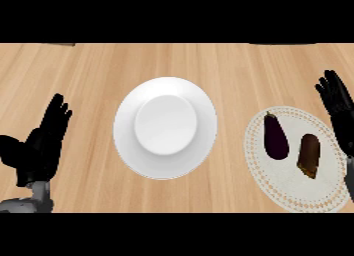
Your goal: Pick the eggplant from the placemat and place it in the plate
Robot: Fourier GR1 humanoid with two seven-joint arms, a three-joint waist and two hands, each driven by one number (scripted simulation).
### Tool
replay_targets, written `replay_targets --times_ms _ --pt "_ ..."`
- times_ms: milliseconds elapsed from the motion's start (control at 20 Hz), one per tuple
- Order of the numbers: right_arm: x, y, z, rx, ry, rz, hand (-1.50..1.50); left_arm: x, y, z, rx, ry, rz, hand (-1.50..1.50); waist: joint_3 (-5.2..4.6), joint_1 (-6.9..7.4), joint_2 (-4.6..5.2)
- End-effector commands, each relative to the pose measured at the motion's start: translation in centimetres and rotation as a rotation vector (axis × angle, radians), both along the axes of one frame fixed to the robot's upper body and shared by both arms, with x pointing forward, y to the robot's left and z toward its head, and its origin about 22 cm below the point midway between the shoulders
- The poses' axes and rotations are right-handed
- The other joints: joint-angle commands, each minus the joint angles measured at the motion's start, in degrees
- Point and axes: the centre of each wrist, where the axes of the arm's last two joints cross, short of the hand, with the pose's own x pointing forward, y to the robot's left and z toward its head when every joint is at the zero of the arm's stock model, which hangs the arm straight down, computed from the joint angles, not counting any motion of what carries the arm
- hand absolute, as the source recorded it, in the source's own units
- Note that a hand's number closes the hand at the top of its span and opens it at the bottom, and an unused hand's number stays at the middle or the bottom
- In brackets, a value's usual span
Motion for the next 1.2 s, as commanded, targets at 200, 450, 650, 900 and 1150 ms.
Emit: replay_targets --times_ms 200,450,650,900,1150 --pt "5.8 11.0 -0.4 0.128 0.283 -0.15 1.5 0.8 1.5 -0.5 0.122 -0.058 -0.158 0.0 0.0 3.52 -0.12" --pt "4.6 9.2 -3.4 -0.183 0.121 -0.544 -1.5 -0.6 1.7 -3.6 0.079 0.0 -0.187 0.0 -0.08 2.22 -0.13" --pt "2.9 15.0 -6.4 -0.251 0.048 -0.525 -1.5 -0.8 2.7 -4.7 0.081 0.012 -0.169 0.0 0.12 0.87 -0.9" --pt "2.4 17.2 -5.6 -0.359 0.013 -0.59 -1.5 -1.5 3.7 -5.6 0.074 0.001 -0.173 0.0 0.06 0.29 -1.24" --pt "1.1 16.0 -3.9 -0.469 0.098 -0.657 -1.5 -1.7 5.4 -6.3 0.067 -0.003 -0.149 0.0 -0.03 -0.49 -1.42"
